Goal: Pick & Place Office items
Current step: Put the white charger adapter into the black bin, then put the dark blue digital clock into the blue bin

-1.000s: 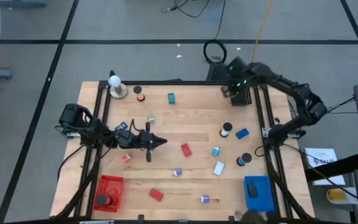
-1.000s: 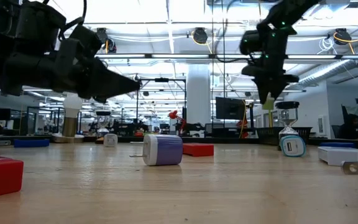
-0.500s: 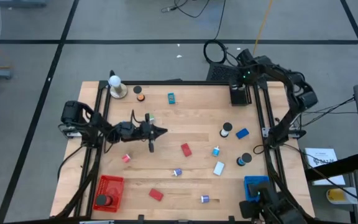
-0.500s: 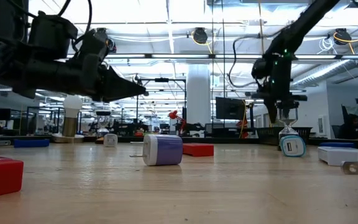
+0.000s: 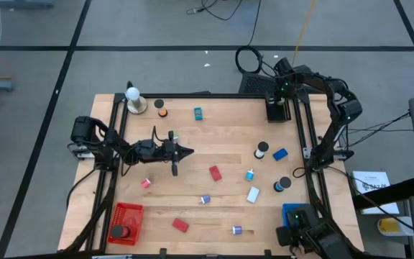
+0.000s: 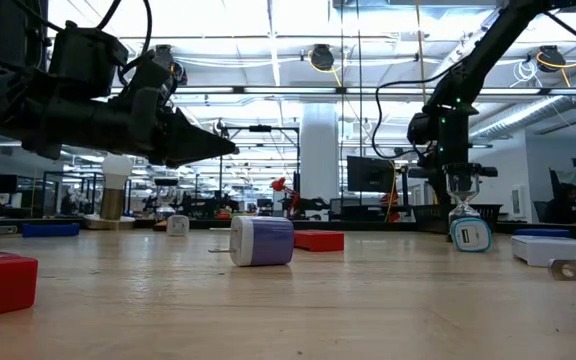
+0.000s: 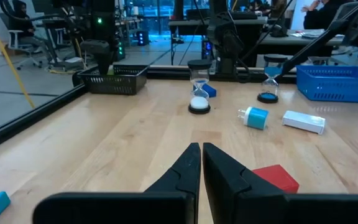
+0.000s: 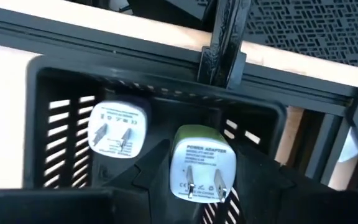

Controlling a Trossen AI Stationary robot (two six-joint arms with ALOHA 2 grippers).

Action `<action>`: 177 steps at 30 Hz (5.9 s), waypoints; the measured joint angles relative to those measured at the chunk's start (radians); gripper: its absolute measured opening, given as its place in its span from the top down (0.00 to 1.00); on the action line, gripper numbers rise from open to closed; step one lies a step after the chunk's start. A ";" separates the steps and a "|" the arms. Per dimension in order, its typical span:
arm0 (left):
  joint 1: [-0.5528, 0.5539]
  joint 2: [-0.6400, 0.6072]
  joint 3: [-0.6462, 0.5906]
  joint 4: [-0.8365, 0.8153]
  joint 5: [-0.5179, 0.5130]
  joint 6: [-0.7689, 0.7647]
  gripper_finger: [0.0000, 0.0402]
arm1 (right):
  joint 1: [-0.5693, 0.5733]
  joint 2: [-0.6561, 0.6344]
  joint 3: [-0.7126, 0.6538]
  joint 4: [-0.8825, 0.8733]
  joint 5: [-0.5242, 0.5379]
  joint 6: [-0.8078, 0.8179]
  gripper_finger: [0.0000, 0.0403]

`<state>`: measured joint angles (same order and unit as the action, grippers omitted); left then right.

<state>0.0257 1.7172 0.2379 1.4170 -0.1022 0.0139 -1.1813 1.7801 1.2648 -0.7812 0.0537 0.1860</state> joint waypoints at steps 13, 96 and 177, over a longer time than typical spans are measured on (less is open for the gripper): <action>0.000 0.000 0.000 -0.001 0.000 -0.001 0.94 | 0.000 0.023 0.000 0.040 0.005 -0.013 0.63; -0.098 0.000 0.420 -0.670 -0.033 -0.117 0.94 | 1.184 -0.903 -0.891 1.209 0.443 -0.120 1.00; -0.016 0.000 0.356 -0.548 0.157 0.056 0.94 | 1.058 -0.665 -0.646 -0.237 -0.030 1.097 0.96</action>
<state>0.0097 1.7172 0.5938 0.8688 0.0545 0.0696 -0.1233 1.1152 0.6183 -1.0185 0.0238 1.2831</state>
